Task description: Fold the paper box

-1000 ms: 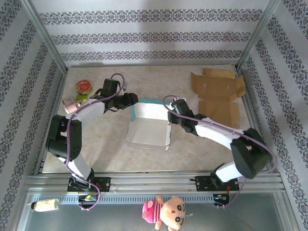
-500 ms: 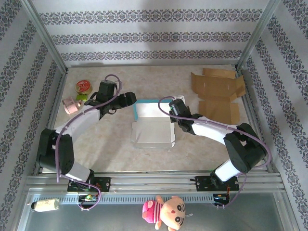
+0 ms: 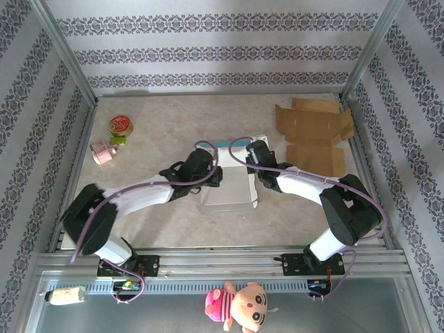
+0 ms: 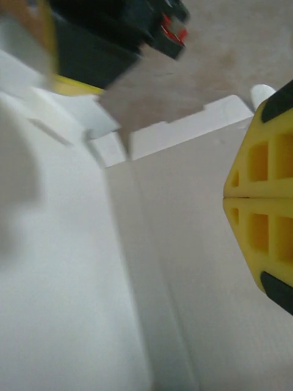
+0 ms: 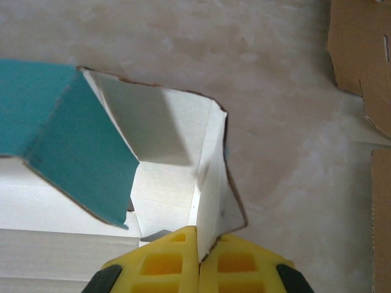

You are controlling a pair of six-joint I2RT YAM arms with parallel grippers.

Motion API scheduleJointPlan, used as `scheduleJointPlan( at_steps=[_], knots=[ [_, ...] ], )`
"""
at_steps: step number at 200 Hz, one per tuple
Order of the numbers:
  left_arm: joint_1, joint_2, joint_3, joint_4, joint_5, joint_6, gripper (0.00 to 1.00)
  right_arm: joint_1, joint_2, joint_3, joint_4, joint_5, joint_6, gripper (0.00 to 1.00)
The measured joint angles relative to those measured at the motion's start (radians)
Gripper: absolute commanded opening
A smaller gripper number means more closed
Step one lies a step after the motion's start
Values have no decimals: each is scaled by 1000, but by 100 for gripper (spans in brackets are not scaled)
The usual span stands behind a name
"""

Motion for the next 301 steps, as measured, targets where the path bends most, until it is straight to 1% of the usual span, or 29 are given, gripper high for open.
scheduleJointPlan(
  at_steps=[30,56,76,102,145,183,213,237,272,301],
  knots=[
    [-6,215,56,63,122,-28,0,-12,0,0,5,-18,16,7],
    [-6,299,105,68,179,-24,0,-19,0,-1,8,-33,36,7],
    [-6,317,130,74,201,-15,0,-25,0,-1,6,-50,58,8],
    [-6,336,164,74,204,8,0,-25,0,-1,-7,-73,92,8],
    [-6,371,190,61,140,63,0,-29,0,40,-79,-134,152,7],
    [-6,380,204,66,126,100,0,-29,0,61,-121,-149,201,8],
    [-6,377,177,132,180,98,0,-25,0,64,-129,-123,192,8],
    [-6,377,171,144,232,85,0,-24,0,64,-128,-91,171,8],
    [-6,378,164,171,263,68,0,-24,0,64,-128,-70,148,9],
    [-5,432,207,164,332,66,0,-24,0,64,-131,-67,152,10]
  ],
)
